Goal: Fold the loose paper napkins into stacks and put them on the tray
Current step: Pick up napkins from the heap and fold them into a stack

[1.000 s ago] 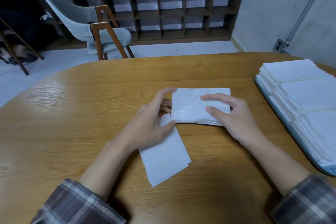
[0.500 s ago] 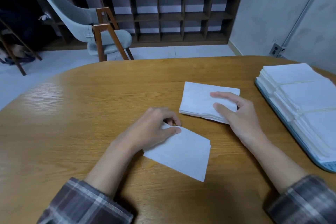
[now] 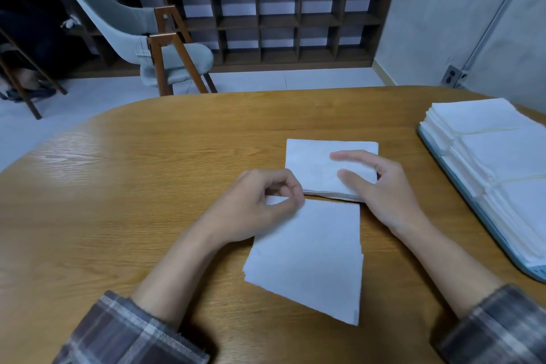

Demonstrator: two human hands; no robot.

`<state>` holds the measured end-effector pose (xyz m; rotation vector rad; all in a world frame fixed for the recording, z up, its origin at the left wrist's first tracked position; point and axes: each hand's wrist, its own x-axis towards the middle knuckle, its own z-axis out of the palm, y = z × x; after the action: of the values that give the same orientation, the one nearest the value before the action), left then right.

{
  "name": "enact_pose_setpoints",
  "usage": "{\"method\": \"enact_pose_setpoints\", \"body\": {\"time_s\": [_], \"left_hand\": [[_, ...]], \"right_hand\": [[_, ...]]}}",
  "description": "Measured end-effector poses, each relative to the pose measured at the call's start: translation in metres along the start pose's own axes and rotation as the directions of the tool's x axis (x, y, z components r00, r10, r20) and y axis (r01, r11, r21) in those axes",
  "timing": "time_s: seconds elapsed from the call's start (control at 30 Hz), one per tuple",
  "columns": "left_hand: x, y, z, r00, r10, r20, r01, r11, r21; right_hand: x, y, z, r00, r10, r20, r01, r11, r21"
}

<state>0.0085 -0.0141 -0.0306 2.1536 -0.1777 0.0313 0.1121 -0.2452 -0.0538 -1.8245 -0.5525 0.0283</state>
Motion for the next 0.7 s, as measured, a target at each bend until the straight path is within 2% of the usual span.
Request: {"method": "enact_pose_setpoints", "body": {"time_s": [0.2, 0.27, 0.4, 0.7], "left_hand": [[0.006, -0.004, 0.002, 0.965, 0.034, -0.258, -0.057, 0.995, -0.086], [0.008, -0.006, 0.004, 0.946, 0.021, -0.323, -0.054, 0.994, -0.093], [0.011, -0.008, 0.006, 0.911, 0.005, -0.413, -0.046, 0.995, -0.091], [0.012, -0.005, 0.008, 0.891, 0.001, -0.454, -0.030, 0.998, -0.057]], "right_hand": [[-0.003, -0.003, 0.004, 0.976, 0.128, 0.174, -0.176, 0.939, 0.295], [-0.005, -0.005, 0.006, 0.968, 0.126, 0.218, -0.202, 0.907, 0.369], [-0.010, -0.011, 0.009, 0.970, 0.087, 0.225, -0.155, 0.941, 0.302], [-0.012, -0.017, 0.015, 0.965, 0.130, 0.230, -0.184, 0.956, 0.231]]}}
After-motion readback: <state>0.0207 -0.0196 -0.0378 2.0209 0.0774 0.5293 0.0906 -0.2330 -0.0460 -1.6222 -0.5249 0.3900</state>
